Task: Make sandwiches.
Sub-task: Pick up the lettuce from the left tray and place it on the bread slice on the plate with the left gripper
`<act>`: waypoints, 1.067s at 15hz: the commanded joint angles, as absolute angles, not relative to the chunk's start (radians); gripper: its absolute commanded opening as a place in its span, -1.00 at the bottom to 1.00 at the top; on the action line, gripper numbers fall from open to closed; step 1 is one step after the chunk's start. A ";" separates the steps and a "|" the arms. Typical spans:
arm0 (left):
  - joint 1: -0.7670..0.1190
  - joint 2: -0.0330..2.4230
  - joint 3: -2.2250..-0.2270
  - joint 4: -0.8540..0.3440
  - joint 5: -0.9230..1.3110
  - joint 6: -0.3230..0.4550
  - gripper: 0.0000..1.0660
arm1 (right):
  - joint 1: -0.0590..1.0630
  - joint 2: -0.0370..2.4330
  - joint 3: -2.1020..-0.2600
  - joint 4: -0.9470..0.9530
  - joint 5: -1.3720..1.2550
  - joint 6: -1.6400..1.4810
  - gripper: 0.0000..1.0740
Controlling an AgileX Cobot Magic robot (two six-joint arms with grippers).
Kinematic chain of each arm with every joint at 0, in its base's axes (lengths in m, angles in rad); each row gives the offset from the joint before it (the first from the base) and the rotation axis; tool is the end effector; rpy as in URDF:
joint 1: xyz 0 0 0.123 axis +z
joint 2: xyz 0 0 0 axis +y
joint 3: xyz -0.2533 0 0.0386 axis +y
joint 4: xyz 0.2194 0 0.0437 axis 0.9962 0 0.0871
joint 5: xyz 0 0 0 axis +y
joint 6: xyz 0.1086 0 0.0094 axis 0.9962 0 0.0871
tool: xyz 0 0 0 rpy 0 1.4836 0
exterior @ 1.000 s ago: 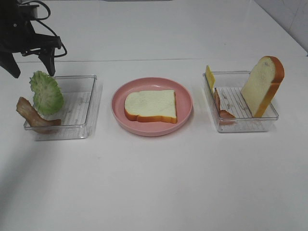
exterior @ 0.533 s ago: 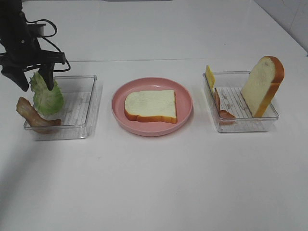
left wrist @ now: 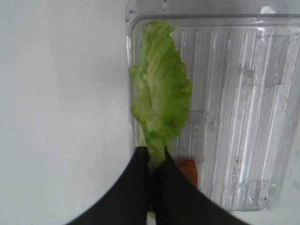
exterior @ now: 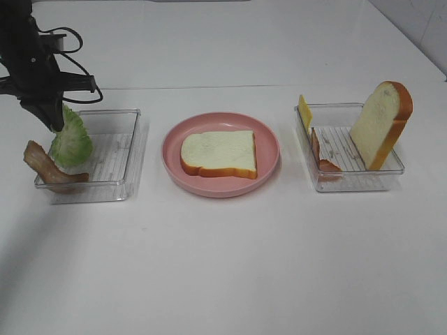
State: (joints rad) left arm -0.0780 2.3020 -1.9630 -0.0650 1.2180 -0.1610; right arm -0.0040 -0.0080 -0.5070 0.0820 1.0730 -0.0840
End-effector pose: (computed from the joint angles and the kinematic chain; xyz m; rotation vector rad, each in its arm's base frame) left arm 0.4284 -0.0402 0.1458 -0.1559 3.0427 -0.1124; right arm 0.0128 0.0078 0.2564 -0.0867 2.0373 0.0429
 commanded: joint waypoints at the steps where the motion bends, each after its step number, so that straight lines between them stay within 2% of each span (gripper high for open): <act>1: -0.078 2.255 -1.964 -0.099 1.283 -0.160 -1.00 | -0.012 -0.020 -0.506 0.084 1.061 -0.095 0.54; 5: -0.082 2.153 -1.964 -0.200 1.224 -0.145 -1.00 | -0.012 -0.020 -0.506 0.084 1.061 -0.095 0.54; 7: -0.088 2.128 -1.964 -0.360 1.178 -0.089 -1.00 | -0.012 -0.020 -0.506 0.084 1.061 -0.095 0.54; 10: -0.122 2.138 -1.964 -0.624 1.138 0.035 -1.00 | -0.012 -0.020 -0.506 0.084 1.061 -0.095 0.54; 12: -0.182 2.160 -1.963 -0.727 1.094 0.103 -1.00 | -0.012 -0.020 -0.506 0.084 1.061 -0.095 0.54; 13: -0.251 2.194 -1.963 -0.793 1.040 0.149 -1.00 | -0.012 -0.020 -0.506 0.084 1.061 -0.095 0.54; 16: -0.325 2.257 -1.963 -0.875 0.992 0.191 -1.00 | -0.012 -0.020 -0.506 0.084 1.061 -0.095 0.54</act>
